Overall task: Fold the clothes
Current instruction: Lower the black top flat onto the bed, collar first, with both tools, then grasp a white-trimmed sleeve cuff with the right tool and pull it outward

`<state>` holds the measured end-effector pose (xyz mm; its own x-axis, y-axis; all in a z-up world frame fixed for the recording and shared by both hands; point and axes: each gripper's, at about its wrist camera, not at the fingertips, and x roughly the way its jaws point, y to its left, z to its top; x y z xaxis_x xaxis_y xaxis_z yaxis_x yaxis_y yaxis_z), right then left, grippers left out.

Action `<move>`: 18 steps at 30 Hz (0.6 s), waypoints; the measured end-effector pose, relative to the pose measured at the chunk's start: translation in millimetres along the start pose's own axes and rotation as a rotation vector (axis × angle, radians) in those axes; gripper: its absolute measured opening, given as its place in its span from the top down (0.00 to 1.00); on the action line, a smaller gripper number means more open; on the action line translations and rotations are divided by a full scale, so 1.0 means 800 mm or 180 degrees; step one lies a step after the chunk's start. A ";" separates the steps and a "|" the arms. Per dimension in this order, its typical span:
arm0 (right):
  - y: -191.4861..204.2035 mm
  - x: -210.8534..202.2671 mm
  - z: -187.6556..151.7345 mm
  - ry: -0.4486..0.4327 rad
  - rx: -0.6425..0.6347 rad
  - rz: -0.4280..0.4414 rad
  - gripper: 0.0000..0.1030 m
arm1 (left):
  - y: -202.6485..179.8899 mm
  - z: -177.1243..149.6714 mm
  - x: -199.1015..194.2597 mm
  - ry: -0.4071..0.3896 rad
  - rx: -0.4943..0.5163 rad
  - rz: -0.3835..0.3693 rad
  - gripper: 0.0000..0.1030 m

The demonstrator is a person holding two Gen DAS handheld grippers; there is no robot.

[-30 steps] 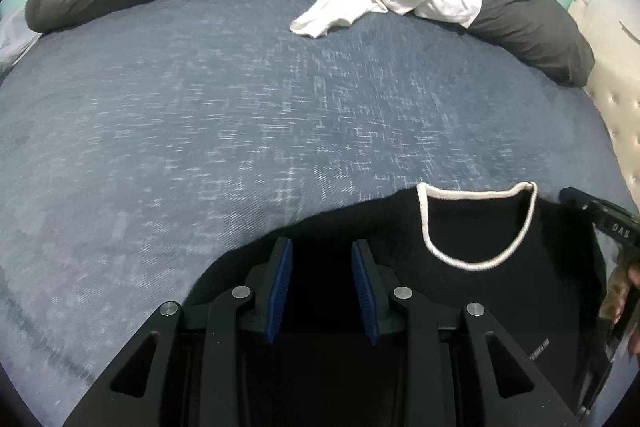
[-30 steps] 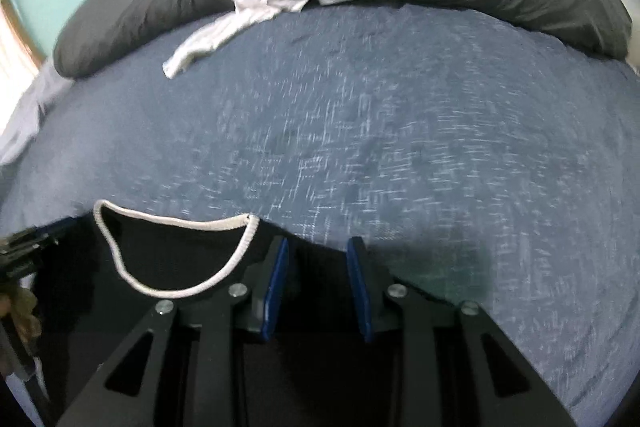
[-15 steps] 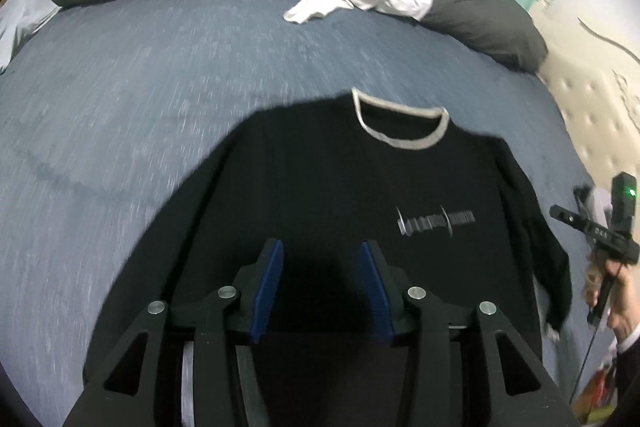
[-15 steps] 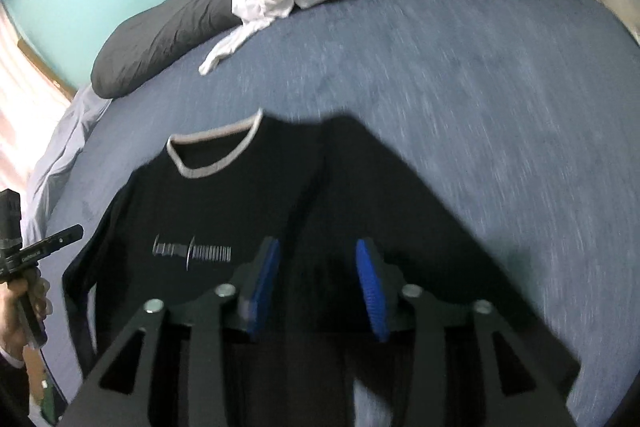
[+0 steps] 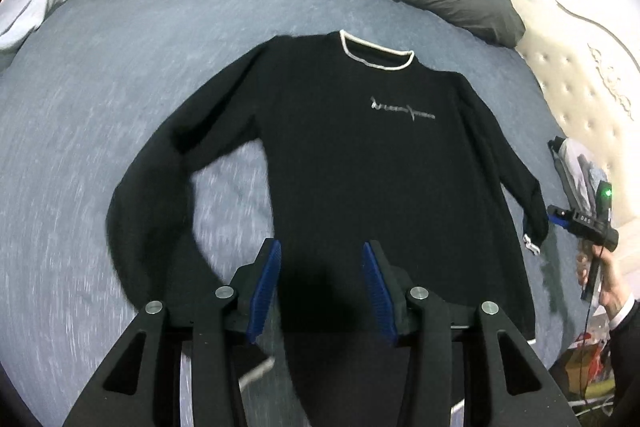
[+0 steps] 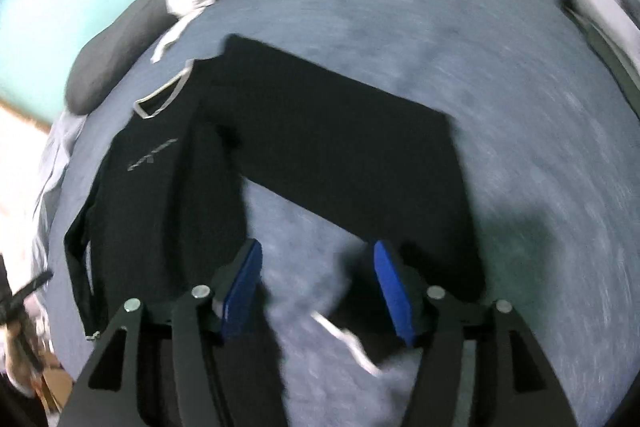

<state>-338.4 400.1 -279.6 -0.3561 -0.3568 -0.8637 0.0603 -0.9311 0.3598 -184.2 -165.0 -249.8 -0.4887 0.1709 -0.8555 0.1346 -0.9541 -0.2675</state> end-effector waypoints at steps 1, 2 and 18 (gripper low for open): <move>-0.012 -0.003 -0.008 0.0009 0.0077 -0.0039 0.41 | 0.002 -0.008 -0.003 0.0004 -0.0035 0.0016 0.54; -0.019 -0.004 -0.013 0.0027 0.0139 -0.0056 0.41 | 0.004 -0.016 -0.005 0.0006 -0.0077 0.0016 0.54; 0.006 0.028 -0.057 0.0166 -0.0280 -0.0346 0.41 | -0.006 -0.049 -0.034 -0.0094 -0.0272 -0.0082 0.54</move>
<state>-303.7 384.0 -312.9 -0.3161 -0.2547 -0.9139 0.1063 -0.9667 0.2327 -138.0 -155.1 -242.8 -0.5179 0.1866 -0.8348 0.1940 -0.9249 -0.3270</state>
